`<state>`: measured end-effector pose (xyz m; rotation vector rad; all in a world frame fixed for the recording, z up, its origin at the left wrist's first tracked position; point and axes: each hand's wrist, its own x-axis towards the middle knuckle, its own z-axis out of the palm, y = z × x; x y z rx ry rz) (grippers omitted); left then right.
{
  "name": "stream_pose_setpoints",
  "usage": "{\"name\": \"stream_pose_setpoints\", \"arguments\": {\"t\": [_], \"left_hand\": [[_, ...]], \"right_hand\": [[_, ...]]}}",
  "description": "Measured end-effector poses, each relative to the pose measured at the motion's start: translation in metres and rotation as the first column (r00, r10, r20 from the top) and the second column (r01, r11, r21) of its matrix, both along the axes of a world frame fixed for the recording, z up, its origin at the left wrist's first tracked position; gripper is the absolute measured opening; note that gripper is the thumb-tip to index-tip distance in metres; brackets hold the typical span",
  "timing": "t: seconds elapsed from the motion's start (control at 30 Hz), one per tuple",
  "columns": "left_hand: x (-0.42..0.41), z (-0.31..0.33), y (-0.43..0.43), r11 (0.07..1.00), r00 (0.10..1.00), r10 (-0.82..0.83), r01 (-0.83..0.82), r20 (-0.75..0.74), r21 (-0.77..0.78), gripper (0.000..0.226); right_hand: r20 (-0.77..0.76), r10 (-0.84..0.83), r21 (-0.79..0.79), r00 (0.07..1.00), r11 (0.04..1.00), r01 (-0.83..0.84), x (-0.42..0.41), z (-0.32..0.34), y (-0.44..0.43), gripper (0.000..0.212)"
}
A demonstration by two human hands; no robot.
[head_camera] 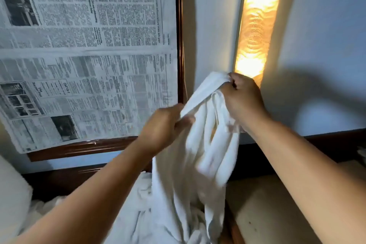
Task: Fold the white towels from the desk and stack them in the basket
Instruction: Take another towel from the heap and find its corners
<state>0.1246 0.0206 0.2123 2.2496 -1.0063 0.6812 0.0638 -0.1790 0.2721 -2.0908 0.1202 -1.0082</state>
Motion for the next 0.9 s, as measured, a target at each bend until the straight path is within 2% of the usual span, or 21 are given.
{"name": "stream_pose_setpoints", "arguments": {"t": [0.1, 0.13, 0.2, 0.23, 0.3, 0.37, 0.47, 0.53, 0.63, 0.7, 0.77, 0.83, 0.9], "left_hand": [[-0.003, -0.071, -0.037, 0.993, 0.957, -0.063, 0.088, -0.283, 0.076, 0.017], [-0.001, -0.091, -0.046, 0.994, 0.928, -0.034, 0.069, -0.371, 0.081, 0.013], [0.004, -0.117, -0.071, 0.997, 0.881, 0.038, 0.001, -0.472, 0.082, 0.01], [0.007, -0.12, -0.08, 0.997, 0.865, 0.074, -0.047, -0.496, 0.067, 0.009], [0.001, -0.106, -0.111, 0.994, 0.863, 0.083, -0.108, -0.498, -0.021, 0.013], [-0.018, -0.066, -0.164, 0.984, 0.913, -0.006, -0.068, -0.409, -0.165, 0.015], [-0.073, 0.015, -0.268, 0.922, 0.94, -0.271, 0.192, -0.208, -0.337, 0.022], [-0.124, 0.071, -0.345, 0.854, 0.905, -0.412, 0.344, -0.104, -0.39, 0.023], [-0.217, 0.144, -0.447, 0.729, 0.804, -0.593, 0.511, -0.046, -0.456, 0.021], [-0.27, 0.178, -0.493, 0.645, 0.746, -0.664, 0.603, 0.047, -0.47, 0.016], [-0.314, 0.198, -0.532, 0.616, 0.722, -0.679, 0.661, 0.138, -0.429, 0.02], [-0.349, 0.204, -0.566, 0.618, 0.693, -0.691, 0.714, 0.207, -0.328, 0.017], [-0.373, 0.202, -0.596, 0.633, 0.672, -0.696, 0.74, 0.251, -0.227, 0.019]], "right_hand": [[0.106, -0.105, 0.282, 0.989, 0.957, 0.071, -0.03, 0.026, -0.04, 0.024], [0.129, -0.162, 0.388, 0.978, 0.916, 0.1, -0.045, 0.035, -0.06, 0.02], [0.173, -0.341, 0.489, 0.924, 0.844, 0.22, -0.084, 0.054, -0.121, 0.014], [0.186, -0.423, 0.524, 0.887, 0.806, 0.275, -0.102, 0.058, -0.15, 0.02], [0.202, -0.58, 0.562, 0.789, 0.729, 0.392, -0.139, 0.062, -0.203, 0.046], [0.223, -0.679, 0.554, 0.699, 0.679, 0.483, -0.182, 0.064, -0.246, 0.048], [0.256, -0.76, 0.348, 0.597, 0.649, 0.677, -0.252, 0.073, -0.288, 0.046], [0.263, -0.787, 0.188, 0.558, 0.609, 0.77, -0.301, 0.081, -0.317, 0.036], [0.231, -0.808, 0.021, 0.541, 0.56, 0.828, -0.373, 0.09, -0.363, 0.027], [0.239, -0.767, -0.065, 0.596, 0.599, 0.798, -0.406, 0.093, -0.375, 0.021], [0.181, -0.693, -0.131, 0.698, 0.687, 0.715, -0.433, 0.093, -0.392, 0.029], [0.004, -0.625, -0.152, 0.781, 0.771, 0.618, -0.454, 0.087, -0.417, 0.036], [-0.111, -0.602, -0.221, 0.791, 0.791, 0.571, -0.473, 0.078, -0.449, 0.02]]}}
